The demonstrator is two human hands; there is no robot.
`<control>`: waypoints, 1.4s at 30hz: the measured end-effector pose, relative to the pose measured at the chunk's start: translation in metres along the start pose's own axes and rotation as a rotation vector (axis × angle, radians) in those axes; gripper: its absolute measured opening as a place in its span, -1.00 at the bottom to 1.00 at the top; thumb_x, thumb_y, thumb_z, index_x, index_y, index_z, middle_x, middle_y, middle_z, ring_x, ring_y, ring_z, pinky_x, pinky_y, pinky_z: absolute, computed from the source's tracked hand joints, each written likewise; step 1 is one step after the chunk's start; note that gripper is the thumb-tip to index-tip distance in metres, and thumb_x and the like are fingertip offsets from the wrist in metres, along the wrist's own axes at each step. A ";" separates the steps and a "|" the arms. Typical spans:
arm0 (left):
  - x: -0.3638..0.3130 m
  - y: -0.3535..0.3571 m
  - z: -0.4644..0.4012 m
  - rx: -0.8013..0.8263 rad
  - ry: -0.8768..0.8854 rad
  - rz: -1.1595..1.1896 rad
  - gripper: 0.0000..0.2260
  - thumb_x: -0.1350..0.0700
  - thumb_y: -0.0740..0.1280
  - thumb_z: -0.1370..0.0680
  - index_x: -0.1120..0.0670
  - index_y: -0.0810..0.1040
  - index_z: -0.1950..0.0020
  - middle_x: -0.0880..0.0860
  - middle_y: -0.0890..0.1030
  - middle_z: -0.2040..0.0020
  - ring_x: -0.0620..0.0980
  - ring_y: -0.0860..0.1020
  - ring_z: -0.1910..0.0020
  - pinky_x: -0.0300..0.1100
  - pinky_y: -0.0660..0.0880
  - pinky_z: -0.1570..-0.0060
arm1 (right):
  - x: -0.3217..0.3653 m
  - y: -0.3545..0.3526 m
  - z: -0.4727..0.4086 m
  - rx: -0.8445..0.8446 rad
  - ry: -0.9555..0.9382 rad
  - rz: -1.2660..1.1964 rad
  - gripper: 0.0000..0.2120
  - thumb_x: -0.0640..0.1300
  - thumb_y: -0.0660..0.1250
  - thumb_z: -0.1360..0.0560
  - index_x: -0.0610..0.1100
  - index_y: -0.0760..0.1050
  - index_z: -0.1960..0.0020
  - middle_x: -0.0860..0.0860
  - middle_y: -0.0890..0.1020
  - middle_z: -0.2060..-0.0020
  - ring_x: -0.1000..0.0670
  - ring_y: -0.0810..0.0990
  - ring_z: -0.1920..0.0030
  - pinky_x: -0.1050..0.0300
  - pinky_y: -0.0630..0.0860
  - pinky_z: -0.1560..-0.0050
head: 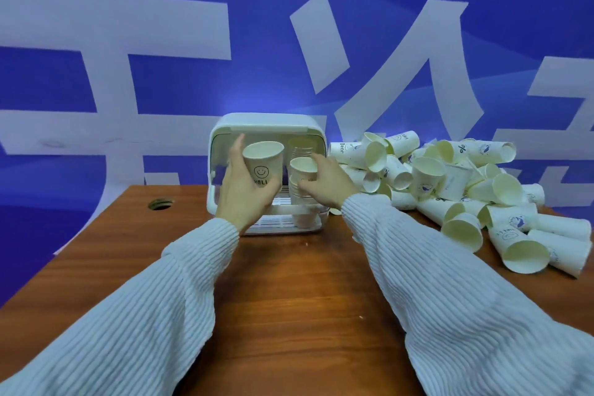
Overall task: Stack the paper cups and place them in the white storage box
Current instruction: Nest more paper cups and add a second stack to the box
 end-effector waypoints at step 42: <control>0.022 0.110 -0.056 0.613 0.075 -0.427 -0.49 -0.14 0.01 -0.74 0.07 0.26 -0.63 0.12 0.22 -0.65 0.12 0.17 -0.62 0.07 0.10 -0.58 | -0.040 0.029 0.000 0.095 0.035 -0.508 0.13 -0.15 0.59 -0.40 -0.05 -0.11 -0.70 0.09 0.42 -0.37 0.09 0.45 -0.37 0.22 0.38 -0.32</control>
Point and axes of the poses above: each hand's wrist, its own z-axis away from the middle knuckle, its own y-axis out of the palm, x = y × z, the point moved 5 cm from there along -z, towards the middle knuckle
